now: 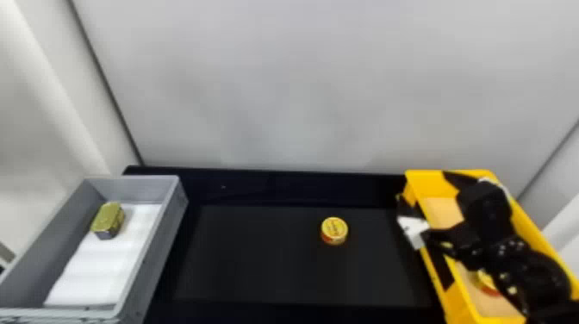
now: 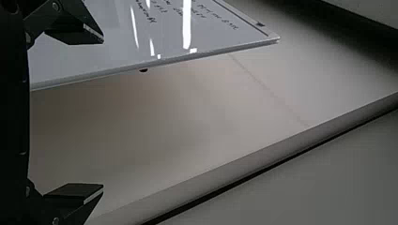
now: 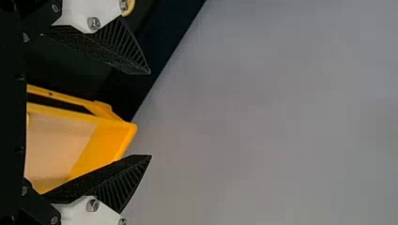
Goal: Pick up the round yellow can and place it in the yellow rectangular box
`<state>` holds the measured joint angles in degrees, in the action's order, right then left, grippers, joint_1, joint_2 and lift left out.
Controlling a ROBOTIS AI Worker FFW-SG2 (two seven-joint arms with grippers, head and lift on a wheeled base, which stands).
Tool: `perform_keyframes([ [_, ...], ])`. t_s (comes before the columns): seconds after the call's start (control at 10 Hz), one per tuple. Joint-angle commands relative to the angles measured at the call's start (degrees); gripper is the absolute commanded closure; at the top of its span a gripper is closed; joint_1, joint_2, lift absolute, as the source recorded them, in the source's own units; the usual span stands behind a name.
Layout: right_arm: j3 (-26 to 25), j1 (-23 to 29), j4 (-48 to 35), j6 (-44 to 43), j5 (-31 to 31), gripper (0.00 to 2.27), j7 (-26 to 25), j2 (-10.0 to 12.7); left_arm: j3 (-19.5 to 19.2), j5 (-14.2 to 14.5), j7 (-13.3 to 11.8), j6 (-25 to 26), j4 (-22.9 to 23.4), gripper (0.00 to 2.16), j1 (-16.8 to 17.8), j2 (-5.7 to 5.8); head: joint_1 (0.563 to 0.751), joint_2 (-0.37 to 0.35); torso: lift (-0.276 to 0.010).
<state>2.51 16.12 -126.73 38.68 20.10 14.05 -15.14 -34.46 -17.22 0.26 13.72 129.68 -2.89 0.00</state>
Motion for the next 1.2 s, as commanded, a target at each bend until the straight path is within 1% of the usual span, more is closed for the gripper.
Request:
perform_keyframes([
  [0.0, 1.89, 1.20, 1.84, 1.86, -0.23, 0.18, 1.87, 0.03, -0.19, 0.00, 0.00, 0.00, -0.04, 0.16, -0.18, -0.15, 0.686, 0.014, -0.055],
  [0.2, 1.89, 1.38, 4.30, 3.53, -7.09, 0.18, 1.52, 0.29, -0.36, 0.09, 0.00, 0.00, -0.04, 0.16, -0.36, -0.15, 0.686, 0.014, -0.055],
  [0.3, 1.98, 1.12, 5.53, 3.70, -9.46, 0.18, 1.17, 0.38, -0.19, 0.09, 0.00, 0.00, -0.04, 0.16, -0.27, -0.15, 0.686, 0.014, -0.055],
  [0.6, 1.71, -1.96, 10.45, 5.02, -17.29, 0.18, 0.64, 0.29, -0.01, 0.09, 0.00, -0.09, -0.04, 0.16, -0.27, -0.15, 0.686, 0.014, -0.055],
  [1.1, 3.12, -5.57, 15.90, 5.11, -18.43, 0.18, 0.64, 0.20, 0.25, 0.09, 0.00, -0.18, -0.13, 0.16, -0.27, -0.15, 0.686, 0.014, -0.055],
])
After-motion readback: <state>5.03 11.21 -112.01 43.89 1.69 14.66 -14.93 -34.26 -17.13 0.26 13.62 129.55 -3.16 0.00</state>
